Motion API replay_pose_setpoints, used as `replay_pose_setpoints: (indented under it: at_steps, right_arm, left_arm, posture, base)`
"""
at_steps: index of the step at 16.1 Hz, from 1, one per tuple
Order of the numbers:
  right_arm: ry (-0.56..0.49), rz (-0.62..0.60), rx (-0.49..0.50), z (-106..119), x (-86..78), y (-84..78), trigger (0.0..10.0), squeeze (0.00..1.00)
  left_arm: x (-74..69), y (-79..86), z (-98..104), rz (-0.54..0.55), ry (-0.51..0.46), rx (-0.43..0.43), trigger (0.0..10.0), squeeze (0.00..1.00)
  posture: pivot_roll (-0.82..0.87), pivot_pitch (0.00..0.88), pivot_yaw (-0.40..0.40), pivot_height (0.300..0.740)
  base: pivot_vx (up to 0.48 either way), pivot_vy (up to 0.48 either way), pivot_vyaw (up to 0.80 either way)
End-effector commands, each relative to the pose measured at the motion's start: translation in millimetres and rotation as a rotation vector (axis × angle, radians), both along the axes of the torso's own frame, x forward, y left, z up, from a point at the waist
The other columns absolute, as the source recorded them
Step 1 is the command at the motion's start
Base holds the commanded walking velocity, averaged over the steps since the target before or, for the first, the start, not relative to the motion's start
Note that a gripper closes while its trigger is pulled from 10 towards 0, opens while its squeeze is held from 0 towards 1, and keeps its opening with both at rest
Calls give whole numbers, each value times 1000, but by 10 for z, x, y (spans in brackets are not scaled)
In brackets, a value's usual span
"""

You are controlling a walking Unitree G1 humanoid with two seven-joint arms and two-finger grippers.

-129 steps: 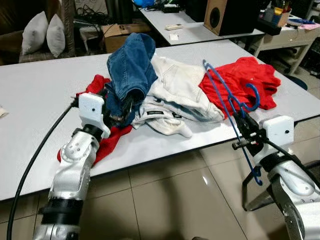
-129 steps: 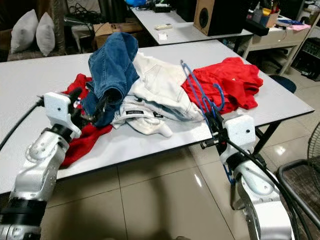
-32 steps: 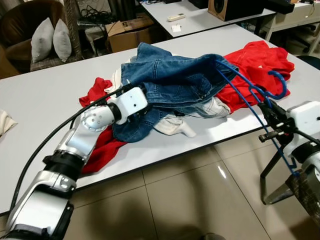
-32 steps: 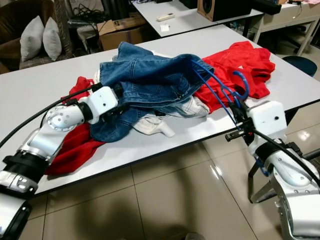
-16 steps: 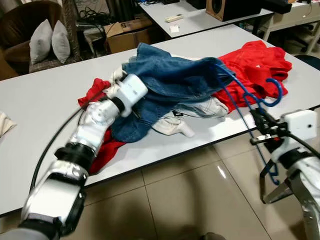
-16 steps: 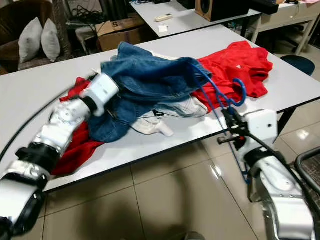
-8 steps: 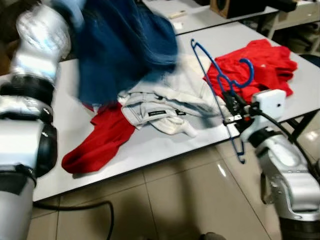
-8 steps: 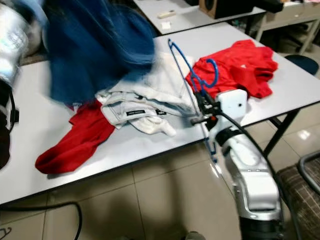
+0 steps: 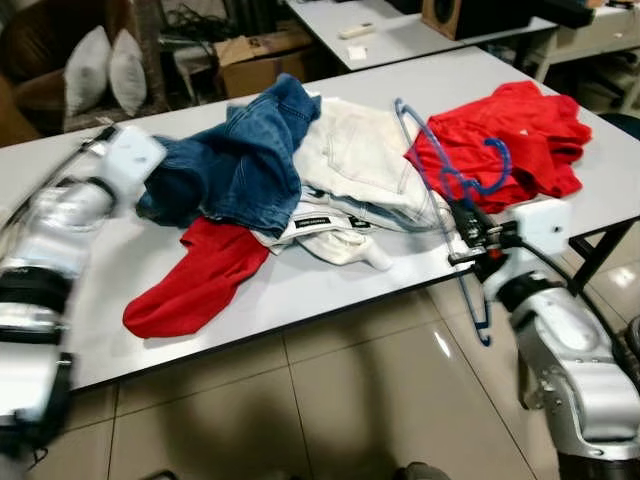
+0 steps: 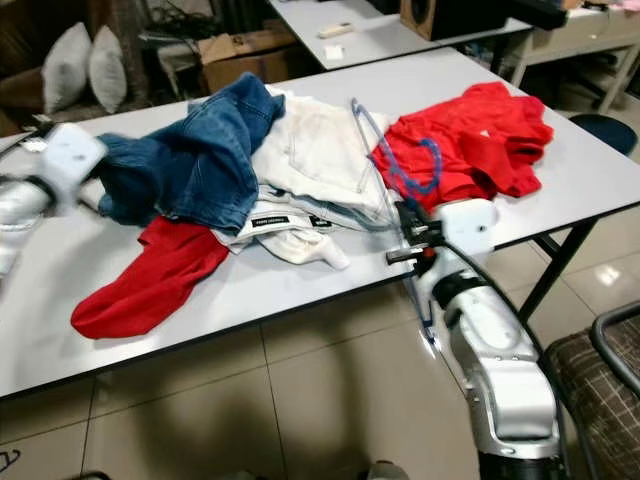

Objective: Hang hanger

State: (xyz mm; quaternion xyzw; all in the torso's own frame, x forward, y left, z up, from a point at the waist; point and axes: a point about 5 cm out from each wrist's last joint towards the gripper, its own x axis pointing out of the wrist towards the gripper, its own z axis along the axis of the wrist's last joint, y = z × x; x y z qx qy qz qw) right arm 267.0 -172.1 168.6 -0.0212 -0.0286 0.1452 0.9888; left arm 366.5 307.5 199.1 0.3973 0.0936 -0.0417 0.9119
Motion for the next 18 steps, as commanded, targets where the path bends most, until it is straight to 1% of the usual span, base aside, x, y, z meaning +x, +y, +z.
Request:
replay_pose_setpoints:
  at_steps: [1,2,3,4,5,6,7,8,10,11,12,13,14,15,16,17,18]
  right_arm:
    - [-26,9,1,55,-4,5,10000,0]
    - [-27,18,-2,52,10,7,10000,0]
    - [-28,22,-2,53,14,12,10000,0]
    - [-29,32,0,50,17,31,10000,0]
    - [-30,41,-2,46,14,48,10000,0]
    - [-32,58,1,42,0,81,10000,0]
    - [-33,64,4,37,-17,96,10000,0]
    - [-32,63,3,27,-35,97,10000,0]
    - [-31,55,4,13,-72,82,10000,0]
    - [-30,54,5,8,-94,79,10000,0]
    - [-27,60,9,-1,-126,90,10000,0]
    - [-21,65,12,-19,-150,104,10000,0]
    - [-12,67,10,-39,-158,109,10000,0]
    - [-9,68,10,-45,-161,111,10000,0]
    - [-3,73,2,-57,-164,117,10000,0]
    - [14,79,-23,-93,-172,121,10000,0]
    - [26,81,-36,-119,-177,118,10000,0]
  left_arm:
    - [-44,120,-43,64,28,25,0,0]
    - [-135,322,-101,176,64,103,0,0]
    - [-169,394,-98,214,67,140,0,0]
    - [-194,429,-89,207,83,174,0,0]
    - [-182,393,-86,172,79,161,0,0]
    - [-147,285,-90,89,69,77,10000,0]
    - [-127,206,-101,29,68,23,10000,1000]
    - [-121,172,-108,0,63,17,10000,1000]
    - [-110,203,-14,26,1,45,10000,1000]
    - [-109,248,89,53,-53,82,10000,1000]
    - [-109,293,240,67,-122,95,10000,1000]
    - [-111,330,375,73,-172,85,10000,1000]
    - [-118,369,425,80,-156,102,10000,1000]
    - [-123,385,432,82,-143,115,10000,1000]
    - [-143,418,376,79,-75,152,10000,1000]
    - [-236,447,123,-14,128,218,10000,1000]
    - [-354,443,-126,-123,298,256,10000,1000]
  posture:
    - [-66,0,109,740]
    - [-58,0,106,740]
    - [-55,0,107,740]
    - [-53,0,112,740]
    - [-54,0,115,740]
    - [-54,0,120,740]
    - [-56,0,125,740]
    - [-59,0,128,740]
    - [-61,0,128,740]
    - [-59,0,127,740]
    - [-57,0,125,740]
    - [-52,0,120,740]
    - [-52,0,121,740]
    - [-51,0,121,740]
    - [-49,0,122,740]
    - [-48,0,123,740]
    - [-48,0,124,740]
  base:
    - [0,0,0]
    - [0,0,0]
    - [0,0,0]
    - [0,0,0]
    - [0,0,0]
    - [0,0,0]
    - [0,0,0]
    - [0,0,0]
    - [0,0,0]
    - [0,0,0]
    - [0,0,0]
    - [0,0,0]
    - [0,0,0]
    - [0,0,0]
    - [0,0,0]
    - [0,0,0]
    - [0,0,0]
